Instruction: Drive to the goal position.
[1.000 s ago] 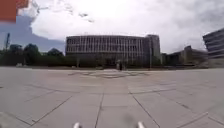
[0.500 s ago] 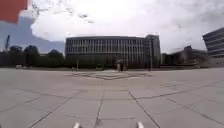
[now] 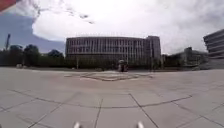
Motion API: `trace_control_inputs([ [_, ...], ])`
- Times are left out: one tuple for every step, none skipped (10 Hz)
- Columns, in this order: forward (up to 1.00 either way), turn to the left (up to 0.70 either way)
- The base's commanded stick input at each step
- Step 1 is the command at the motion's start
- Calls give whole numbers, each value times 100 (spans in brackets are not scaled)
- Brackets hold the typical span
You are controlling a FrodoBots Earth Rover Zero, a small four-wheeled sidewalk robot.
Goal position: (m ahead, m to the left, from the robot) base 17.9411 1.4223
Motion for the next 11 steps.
trace_control_inputs([
  [70, 0],
  [70, 0],
  [70, 0],
  [70, 0],
  [70, 0],
  [70, 0],
  [70, 0],
  [70, 0],
  [70, 0],
  [70, 0],
  [70, 0],
])
